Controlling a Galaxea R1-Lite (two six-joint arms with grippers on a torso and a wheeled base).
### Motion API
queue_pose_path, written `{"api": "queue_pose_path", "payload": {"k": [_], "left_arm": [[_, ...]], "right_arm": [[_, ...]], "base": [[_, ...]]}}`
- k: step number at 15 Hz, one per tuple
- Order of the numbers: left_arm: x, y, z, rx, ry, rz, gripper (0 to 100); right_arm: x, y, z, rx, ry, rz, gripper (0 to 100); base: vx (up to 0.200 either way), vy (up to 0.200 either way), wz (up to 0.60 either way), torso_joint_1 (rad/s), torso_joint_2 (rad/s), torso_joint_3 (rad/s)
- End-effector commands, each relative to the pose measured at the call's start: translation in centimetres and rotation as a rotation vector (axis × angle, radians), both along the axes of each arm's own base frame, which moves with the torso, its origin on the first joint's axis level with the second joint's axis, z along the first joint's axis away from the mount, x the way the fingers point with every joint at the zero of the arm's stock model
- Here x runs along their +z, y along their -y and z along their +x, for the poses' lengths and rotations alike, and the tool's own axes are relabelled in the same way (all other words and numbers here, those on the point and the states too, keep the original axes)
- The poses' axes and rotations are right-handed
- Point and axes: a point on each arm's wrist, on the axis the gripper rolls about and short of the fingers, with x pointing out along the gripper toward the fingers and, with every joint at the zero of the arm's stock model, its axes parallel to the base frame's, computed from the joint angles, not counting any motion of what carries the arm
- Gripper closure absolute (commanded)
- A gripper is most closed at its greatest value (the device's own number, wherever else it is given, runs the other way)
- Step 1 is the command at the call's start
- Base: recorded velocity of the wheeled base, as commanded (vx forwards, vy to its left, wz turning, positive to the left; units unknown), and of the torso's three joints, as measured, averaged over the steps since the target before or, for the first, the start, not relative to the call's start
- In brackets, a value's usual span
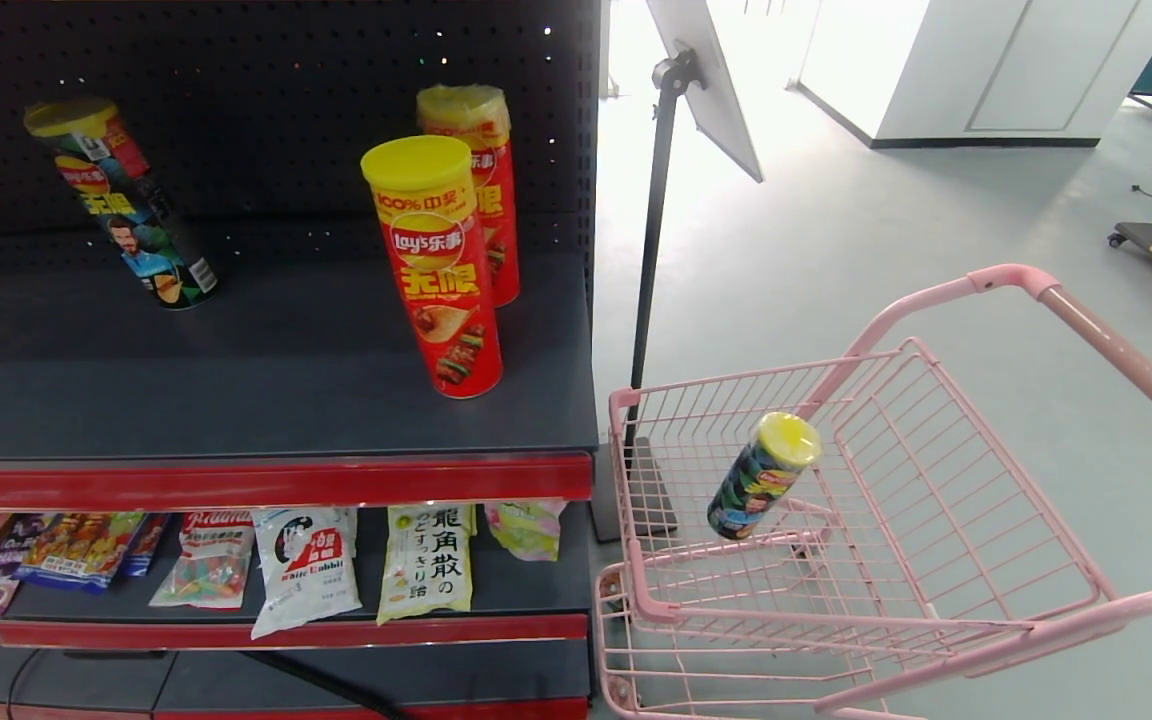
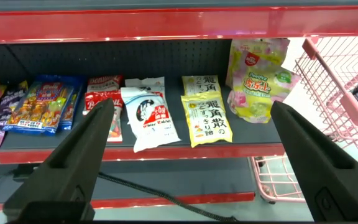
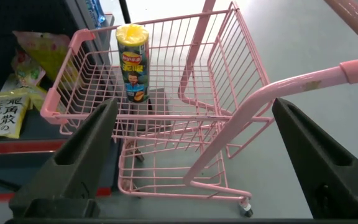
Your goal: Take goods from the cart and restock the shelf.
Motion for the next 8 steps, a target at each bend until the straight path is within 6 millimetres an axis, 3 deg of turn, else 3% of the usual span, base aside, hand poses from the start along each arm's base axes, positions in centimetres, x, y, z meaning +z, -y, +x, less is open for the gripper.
{"api": "queue_pose_path", "payload": {"k": [1,8], "left_arm": [[0.0,0.0,0.01,0.001,-0.001,0.0,0],[0.0,0.0,0.0,0.001,0.0,0.0,0]], "right_arm": [[0.01,0.0,0.01,-0.001,0.0,0.0,0],[0.01,0.0,0.01,-0.001,0.0,-0.001,0]], "base": [[0.0,0.0,0.0,0.0,0.0,0.0],[0.0,0.0,0.0,-0.136,0.32,0.176]]}}
